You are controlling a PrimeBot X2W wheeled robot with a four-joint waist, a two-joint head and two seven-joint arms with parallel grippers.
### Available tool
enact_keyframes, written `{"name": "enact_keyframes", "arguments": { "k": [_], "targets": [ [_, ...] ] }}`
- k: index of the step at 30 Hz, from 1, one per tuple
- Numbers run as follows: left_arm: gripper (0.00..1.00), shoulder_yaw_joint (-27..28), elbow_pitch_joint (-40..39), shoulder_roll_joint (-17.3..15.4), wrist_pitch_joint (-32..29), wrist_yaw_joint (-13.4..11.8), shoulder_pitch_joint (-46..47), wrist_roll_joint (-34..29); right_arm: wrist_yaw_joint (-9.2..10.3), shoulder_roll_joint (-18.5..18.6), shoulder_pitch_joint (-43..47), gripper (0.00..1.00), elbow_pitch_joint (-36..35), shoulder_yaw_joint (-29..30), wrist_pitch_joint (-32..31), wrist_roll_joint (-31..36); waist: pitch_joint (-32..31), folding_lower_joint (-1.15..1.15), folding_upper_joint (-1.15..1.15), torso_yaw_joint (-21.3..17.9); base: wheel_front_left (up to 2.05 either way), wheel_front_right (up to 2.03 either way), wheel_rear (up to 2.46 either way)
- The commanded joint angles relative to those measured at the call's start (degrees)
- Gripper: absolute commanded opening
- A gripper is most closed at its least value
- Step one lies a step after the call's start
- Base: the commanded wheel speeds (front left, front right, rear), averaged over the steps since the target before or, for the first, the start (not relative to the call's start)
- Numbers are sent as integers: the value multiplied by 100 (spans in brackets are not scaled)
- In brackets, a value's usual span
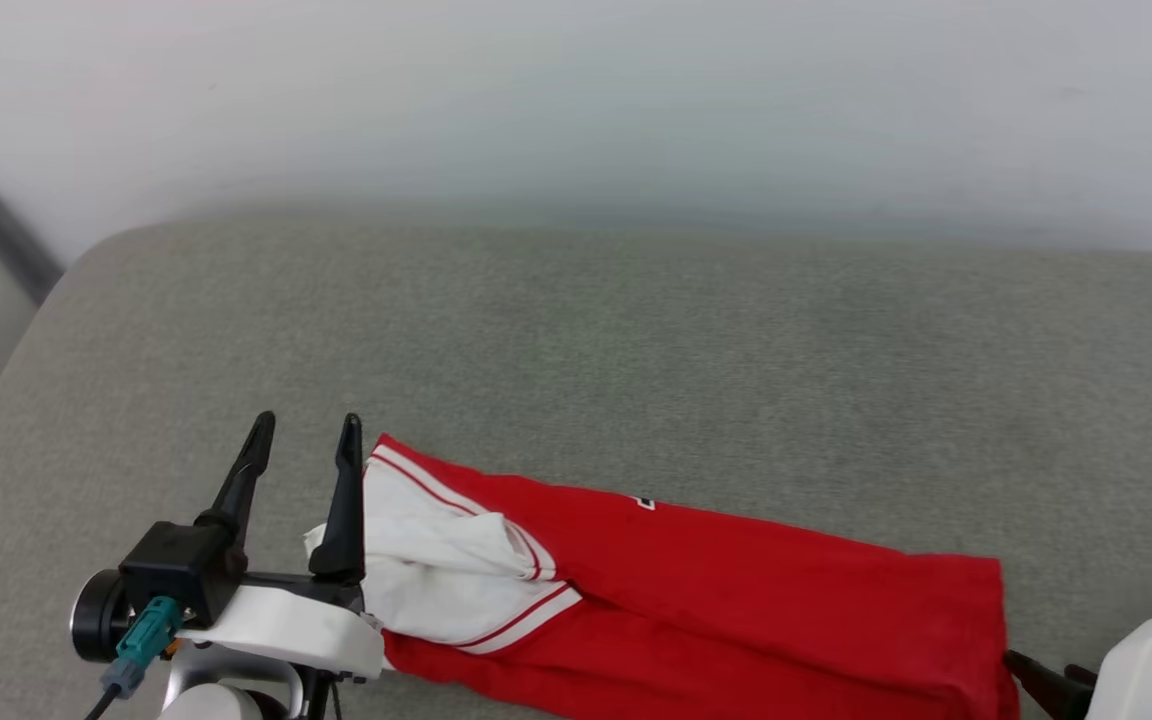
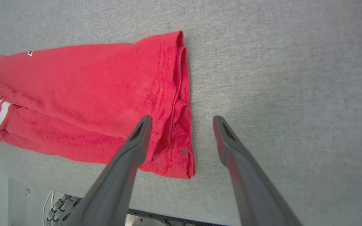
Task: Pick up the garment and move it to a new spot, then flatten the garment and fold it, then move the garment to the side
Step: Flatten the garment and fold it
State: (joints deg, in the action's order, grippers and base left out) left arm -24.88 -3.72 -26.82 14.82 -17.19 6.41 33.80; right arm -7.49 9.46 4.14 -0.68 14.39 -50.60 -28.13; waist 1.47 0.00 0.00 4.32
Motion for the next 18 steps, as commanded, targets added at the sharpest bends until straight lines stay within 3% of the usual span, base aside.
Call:
{"name": "enact_keyframes", "arguments": {
  "k": [1,12,15,18],
  "targets": [
    [100,-7,-70,21,26,-9,89,-90,0,-64,-120,100,86,18,-25,8,127,0,0,176,0,0,0],
    [100,-147,-60,105,41,192,160,-348,1,-240,-427,100,1511,-195,209,-61,492,0,0,560,0,0,0],
    [100,-166,-1,118,43,214,177,-396,0,-249,-459,0,1783,-339,274,-180,500,0,0,566,0,0,0],
    [100,-156,42,103,44,203,139,-404,1,-164,-501,0,1809,-490,374,-276,461,0,0,517,0,0,0]
  ]
}}
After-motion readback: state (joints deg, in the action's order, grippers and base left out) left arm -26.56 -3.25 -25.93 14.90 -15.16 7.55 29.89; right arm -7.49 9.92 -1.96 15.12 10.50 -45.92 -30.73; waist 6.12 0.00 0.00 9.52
